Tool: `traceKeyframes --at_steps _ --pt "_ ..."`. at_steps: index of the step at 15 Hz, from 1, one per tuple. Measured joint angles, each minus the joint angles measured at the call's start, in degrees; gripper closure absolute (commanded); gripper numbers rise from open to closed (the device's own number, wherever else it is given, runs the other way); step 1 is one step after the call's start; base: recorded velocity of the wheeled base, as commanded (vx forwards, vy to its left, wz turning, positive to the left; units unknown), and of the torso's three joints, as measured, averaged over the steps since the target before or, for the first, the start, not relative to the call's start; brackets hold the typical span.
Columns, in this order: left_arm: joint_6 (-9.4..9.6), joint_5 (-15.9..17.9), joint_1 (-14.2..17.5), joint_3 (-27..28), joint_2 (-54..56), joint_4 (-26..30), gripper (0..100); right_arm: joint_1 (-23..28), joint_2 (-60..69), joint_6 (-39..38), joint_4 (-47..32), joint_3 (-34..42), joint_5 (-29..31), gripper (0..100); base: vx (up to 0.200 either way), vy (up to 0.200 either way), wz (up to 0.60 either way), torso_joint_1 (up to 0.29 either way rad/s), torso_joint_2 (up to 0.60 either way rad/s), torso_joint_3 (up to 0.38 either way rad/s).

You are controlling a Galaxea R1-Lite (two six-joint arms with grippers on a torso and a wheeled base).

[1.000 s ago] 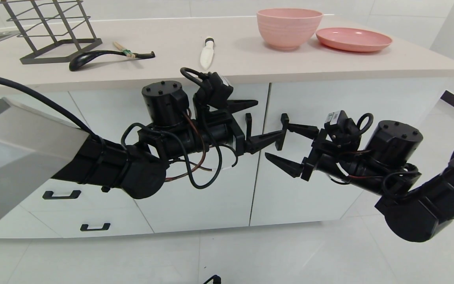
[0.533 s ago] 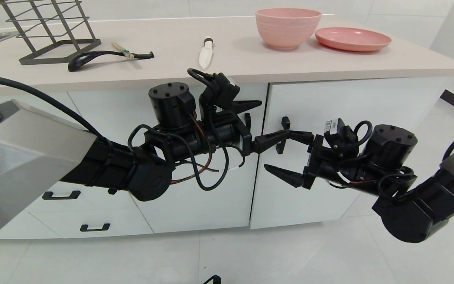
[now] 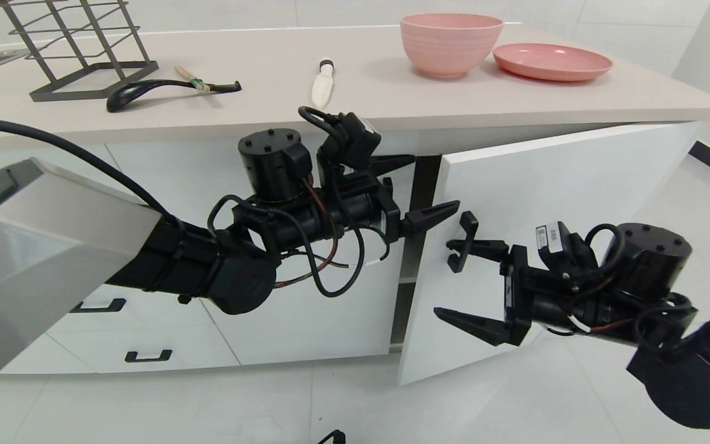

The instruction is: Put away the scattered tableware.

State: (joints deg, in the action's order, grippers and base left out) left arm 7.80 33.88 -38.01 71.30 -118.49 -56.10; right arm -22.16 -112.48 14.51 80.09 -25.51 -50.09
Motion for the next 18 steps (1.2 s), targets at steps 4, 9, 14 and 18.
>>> traceKeyframes --at_steps 4,9,14,18 --pt "-0.17 2.5 -6.3 0.2 -1.4 -4.5 0 0.2 2.8 0.3 -0.7 2.7 0.1 0 0.0 0.0 0.0 0.0 0.0 0.0" --pt "-0.74 1.1 -10.6 -0.8 -2.2 -5.6 0 4.4 3.6 0.6 -1.5 2.6 -0.5 0 0.0 0.0 0.0 0.0 0.0 0.0" --pt "-4.22 -4.4 -11.7 -2.9 -2.2 -8.9 0 12.5 5.5 1.0 -0.8 3.9 0.4 0 0.0 0.0 0.0 0.0 0.0 0.0" --pt "-8.27 -7.7 -12.2 -4.1 -2.3 -10.0 0 14.6 11.3 1.1 -0.4 9.8 1.0 0 0.0 0.0 0.0 0.0 0.0 0.0"
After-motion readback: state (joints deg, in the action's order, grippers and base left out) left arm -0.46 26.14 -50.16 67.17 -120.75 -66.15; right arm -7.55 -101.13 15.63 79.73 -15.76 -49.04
